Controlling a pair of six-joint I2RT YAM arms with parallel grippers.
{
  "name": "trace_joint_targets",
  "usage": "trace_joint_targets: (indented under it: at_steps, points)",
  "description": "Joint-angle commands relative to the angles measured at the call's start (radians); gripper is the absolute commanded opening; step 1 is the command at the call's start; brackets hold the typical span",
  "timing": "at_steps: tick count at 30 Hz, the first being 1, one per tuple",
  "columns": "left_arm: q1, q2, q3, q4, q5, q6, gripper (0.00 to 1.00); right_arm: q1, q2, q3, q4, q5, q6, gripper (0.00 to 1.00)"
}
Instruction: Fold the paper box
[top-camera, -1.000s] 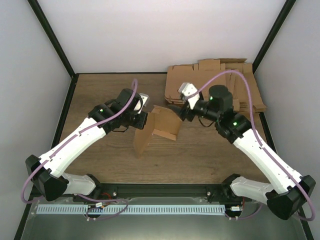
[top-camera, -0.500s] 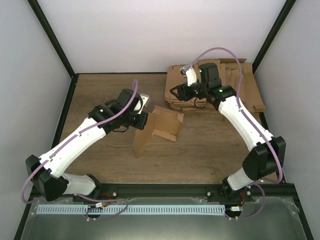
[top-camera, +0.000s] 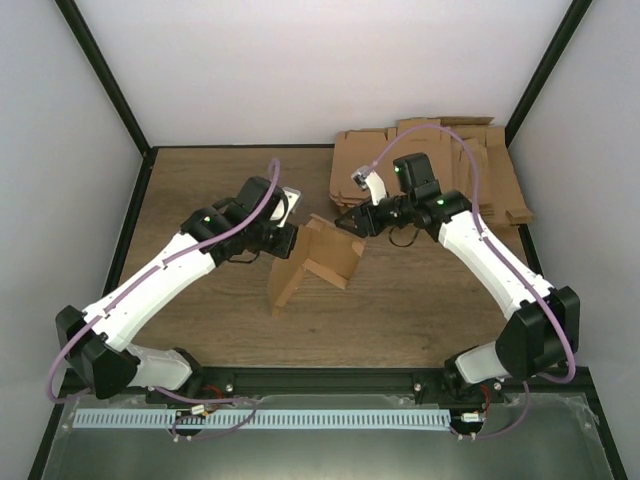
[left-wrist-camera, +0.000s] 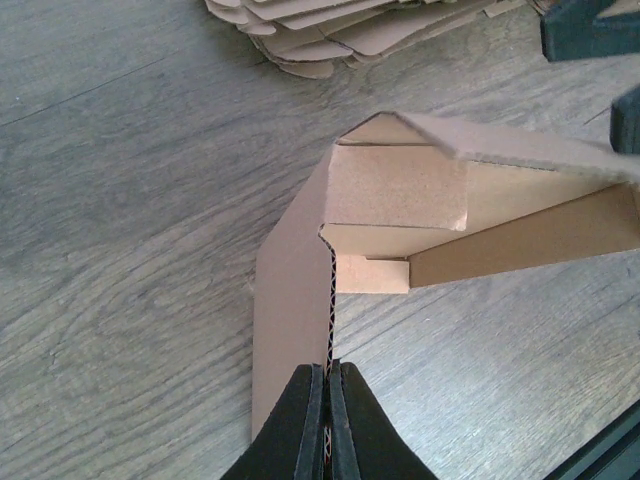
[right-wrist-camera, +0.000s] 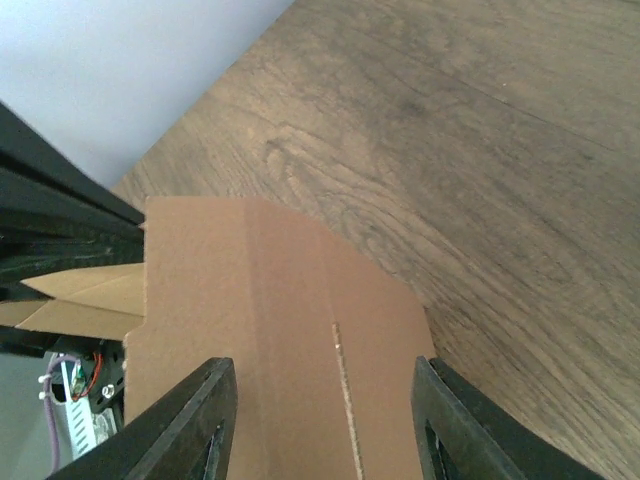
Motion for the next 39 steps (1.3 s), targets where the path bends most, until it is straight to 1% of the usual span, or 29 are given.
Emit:
trace_joint_targets:
  at_steps: [1, 6, 12, 14, 16, 23, 28, 33, 37, 39]
  points:
    - [0.004, 0.030, 0.012, 0.002, 0.039, -0.002, 0.04, 0.032, -0.035, -0.009, -0.030, -0.035, -0.031, 0.51]
    - [0.007, 0.047, 0.020, -0.002, 0.061, 0.003, 0.04, 0.054, -0.042, -0.039, -0.024, -0.017, -0.040, 0.51]
    - [0.023, 0.068, 0.032, -0.010, 0.089, 0.013, 0.04, 0.098, -0.025, -0.041, -0.033, 0.078, -0.057, 0.52]
    - [0.030, 0.073, 0.033, -0.012, 0.096, 0.016, 0.04, 0.121, -0.021, -0.038, -0.039, 0.146, -0.066, 0.56]
    - [0.037, 0.074, 0.032, -0.013, 0.106, 0.019, 0.04, 0.159, -0.029, -0.020, -0.050, 0.252, -0.077, 0.61]
    - [0.050, 0.081, 0.033, -0.009, 0.124, 0.031, 0.04, 0.261, -0.064, -0.018, -0.042, 0.519, -0.142, 0.61]
    - [0.053, 0.091, 0.037, -0.009, 0.136, 0.035, 0.04, 0.345, -0.046, -0.048, -0.035, 0.680, -0.209, 0.65]
    - [0.057, 0.096, 0.041, -0.009, 0.145, 0.036, 0.04, 0.419, -0.027, -0.061, -0.019, 0.865, -0.245, 0.64]
    - [0.059, 0.095, 0.038, -0.004, 0.160, 0.033, 0.04, 0.461, -0.029, -0.114, 0.047, 1.009, -0.303, 0.59]
    - [0.060, 0.096, 0.038, -0.004, 0.160, 0.035, 0.04, 0.487, -0.025, -0.148, 0.090, 1.072, -0.332, 0.58]
